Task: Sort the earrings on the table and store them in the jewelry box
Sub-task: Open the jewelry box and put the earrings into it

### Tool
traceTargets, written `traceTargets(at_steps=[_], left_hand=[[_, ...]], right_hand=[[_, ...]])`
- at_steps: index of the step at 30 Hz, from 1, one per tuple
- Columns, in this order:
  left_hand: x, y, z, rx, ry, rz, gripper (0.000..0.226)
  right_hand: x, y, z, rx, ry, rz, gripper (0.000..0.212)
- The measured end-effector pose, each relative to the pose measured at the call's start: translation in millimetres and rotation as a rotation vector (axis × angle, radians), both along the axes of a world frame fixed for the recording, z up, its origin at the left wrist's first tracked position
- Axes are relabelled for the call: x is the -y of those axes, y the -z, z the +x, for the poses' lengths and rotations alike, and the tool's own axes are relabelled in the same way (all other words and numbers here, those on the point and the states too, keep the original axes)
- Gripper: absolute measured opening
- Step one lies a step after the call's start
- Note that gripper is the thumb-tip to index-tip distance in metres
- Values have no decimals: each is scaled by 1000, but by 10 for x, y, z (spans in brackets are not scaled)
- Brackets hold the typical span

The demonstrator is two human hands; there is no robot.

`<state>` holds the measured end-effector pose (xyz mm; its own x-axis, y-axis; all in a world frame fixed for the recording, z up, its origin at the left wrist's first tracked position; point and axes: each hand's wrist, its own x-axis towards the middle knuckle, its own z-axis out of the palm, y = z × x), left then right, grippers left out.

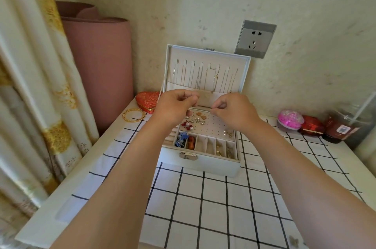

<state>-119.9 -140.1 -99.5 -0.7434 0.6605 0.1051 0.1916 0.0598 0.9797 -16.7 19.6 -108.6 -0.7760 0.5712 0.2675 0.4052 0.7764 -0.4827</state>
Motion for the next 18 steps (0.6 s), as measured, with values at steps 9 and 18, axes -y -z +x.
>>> traceTargets(at_steps=[9,18], left_hand=[[-27,55,-45,-3,-4,-37,22],[-37,73,-1,2,-13,14,13]], right_hand=[[32,127,-61,60,-2,177,7],[-87,-5,-31,47,-109,7,13]])
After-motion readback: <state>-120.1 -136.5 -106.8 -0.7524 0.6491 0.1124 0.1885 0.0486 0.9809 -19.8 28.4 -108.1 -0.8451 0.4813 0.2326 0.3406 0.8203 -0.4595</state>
